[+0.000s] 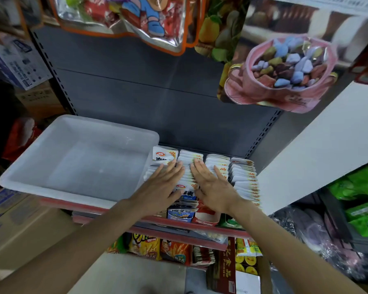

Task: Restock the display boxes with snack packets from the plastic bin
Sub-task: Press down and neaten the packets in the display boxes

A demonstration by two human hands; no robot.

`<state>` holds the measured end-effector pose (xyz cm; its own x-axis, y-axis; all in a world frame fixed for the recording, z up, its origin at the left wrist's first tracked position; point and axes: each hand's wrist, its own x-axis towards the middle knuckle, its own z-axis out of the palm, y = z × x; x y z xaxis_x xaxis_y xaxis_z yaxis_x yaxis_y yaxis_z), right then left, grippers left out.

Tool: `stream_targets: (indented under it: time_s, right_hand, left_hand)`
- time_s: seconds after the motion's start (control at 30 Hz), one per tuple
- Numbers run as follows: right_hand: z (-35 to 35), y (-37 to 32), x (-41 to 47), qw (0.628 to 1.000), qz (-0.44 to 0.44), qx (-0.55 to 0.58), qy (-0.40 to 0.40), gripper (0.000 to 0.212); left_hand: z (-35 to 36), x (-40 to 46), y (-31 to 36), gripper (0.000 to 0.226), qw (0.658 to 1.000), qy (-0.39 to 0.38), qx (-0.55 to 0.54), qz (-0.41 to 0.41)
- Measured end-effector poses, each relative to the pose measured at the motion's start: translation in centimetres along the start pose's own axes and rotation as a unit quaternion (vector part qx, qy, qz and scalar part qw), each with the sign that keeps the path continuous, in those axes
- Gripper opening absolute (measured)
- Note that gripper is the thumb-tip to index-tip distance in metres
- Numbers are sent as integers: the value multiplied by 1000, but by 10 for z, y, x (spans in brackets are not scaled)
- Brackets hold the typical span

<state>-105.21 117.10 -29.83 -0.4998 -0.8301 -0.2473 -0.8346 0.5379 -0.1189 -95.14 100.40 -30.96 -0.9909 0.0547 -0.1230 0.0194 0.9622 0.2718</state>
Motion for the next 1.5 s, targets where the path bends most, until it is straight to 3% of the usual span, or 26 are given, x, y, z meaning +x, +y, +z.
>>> stream_targets:
  time_s: [0.1, 0.23, 0.37, 0.5, 0.6, 0.77, 0.87, 0.97, 1.1, 1.27, 1.37, 1.5]
  right_hand:
    - [-6, 4, -3, 995, -6, 85, 52, 63]
    - [-10, 2, -7, 990, 4, 129, 64, 54]
    - [-11, 3, -6, 988, 13, 148, 43, 51]
    - [-14, 4, -5, 989, 17, 140, 35, 51]
    - [-14, 4, -8, 989, 18, 144, 20, 55]
    - [-10, -4, -12, 991, 31, 128, -7, 75]
    - [-4, -10, -15, 997, 19, 76, -13, 82]
    - [-4, -12, -20, 998, -1, 66, -22, 79]
    - [-2, -9, -27, 999, 11, 50, -20, 82]
    - [-5, -1, -13, 994, 66, 79, 37, 70]
    - [-10, 5, 2, 987, 104, 101, 63, 61]
    - [-5, 13, 10, 986, 144, 81, 31, 59]
  left_hand:
    - [-8, -14, -4, 63, 995, 63, -6, 77]
    - [-4, -18, -1, 60, 989, 0, 94, 112]
    - [-6, -5, 16, 10, 975, 38, 197, 97]
    - [-1, 3, 30, 16, 971, 55, 232, 3]
    - [6, 2, 31, 28, 973, 72, 219, -22]
    - [5, 1, 34, 54, 971, 185, 138, -60]
    - [12, -3, 35, 86, 981, 107, 148, -72]
    - [16, -3, 34, 95, 988, 23, 137, -72]
    - [11, -15, 38, 90, 995, -13, 92, -35]
    - [-8, 8, 33, 57, 996, 71, 46, -40]
    - [0, 39, 38, 56, 995, 55, 45, -66]
    - [22, 41, 47, 64, 993, 34, 69, -86]
